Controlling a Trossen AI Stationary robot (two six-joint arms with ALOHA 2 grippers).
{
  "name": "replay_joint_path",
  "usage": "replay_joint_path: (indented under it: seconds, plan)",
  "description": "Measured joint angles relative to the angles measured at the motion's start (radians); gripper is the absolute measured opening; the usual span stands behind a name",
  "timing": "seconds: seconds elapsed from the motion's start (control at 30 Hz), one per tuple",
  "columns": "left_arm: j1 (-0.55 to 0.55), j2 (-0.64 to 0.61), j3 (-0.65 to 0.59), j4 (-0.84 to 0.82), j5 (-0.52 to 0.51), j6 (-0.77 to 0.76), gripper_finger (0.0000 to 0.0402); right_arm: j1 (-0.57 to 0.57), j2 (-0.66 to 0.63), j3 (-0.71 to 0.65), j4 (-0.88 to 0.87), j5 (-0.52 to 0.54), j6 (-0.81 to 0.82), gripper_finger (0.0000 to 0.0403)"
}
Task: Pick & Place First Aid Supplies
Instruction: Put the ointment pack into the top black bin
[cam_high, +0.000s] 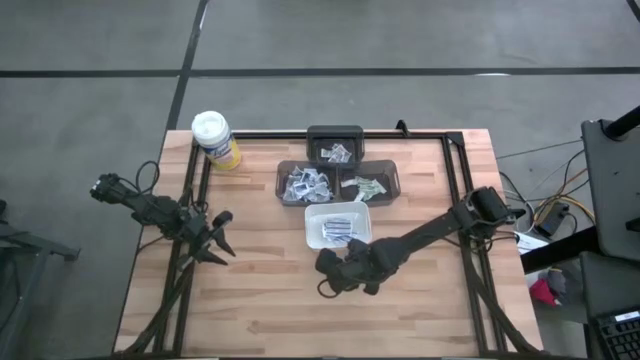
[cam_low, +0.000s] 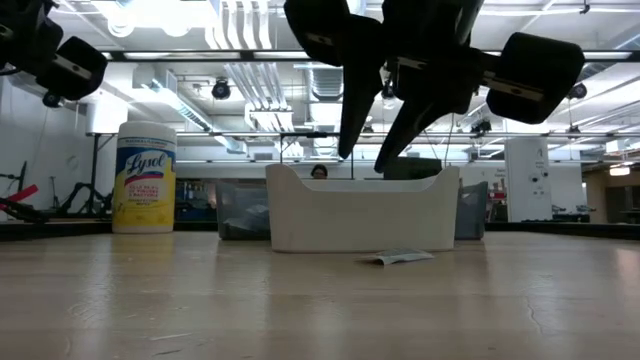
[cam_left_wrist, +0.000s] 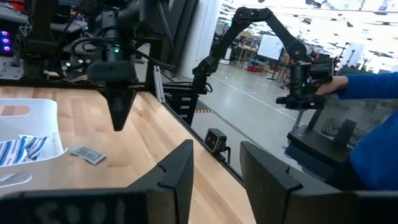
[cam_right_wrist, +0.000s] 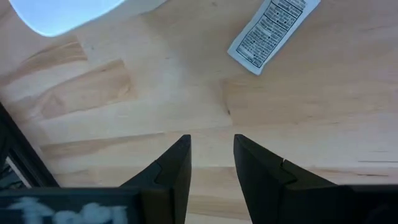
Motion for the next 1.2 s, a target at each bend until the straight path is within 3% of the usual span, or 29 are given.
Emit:
replay_joint_path:
  seconds: [0.5, 1.2]
  plan:
    - [0.0, 0.0, 0.0, 0.001, 0.021, 0.0, 0.0126, -0.033, 0.001, 0.0, -0.084, -0.051, 0.024, 0.0094]
    - [0.0, -0.003, 0.0, -0.012, 0.062, 0.001, 0.0126, -0.067, 0.063, 0.0, -0.046, -0.106, 0.031, 0.0086]
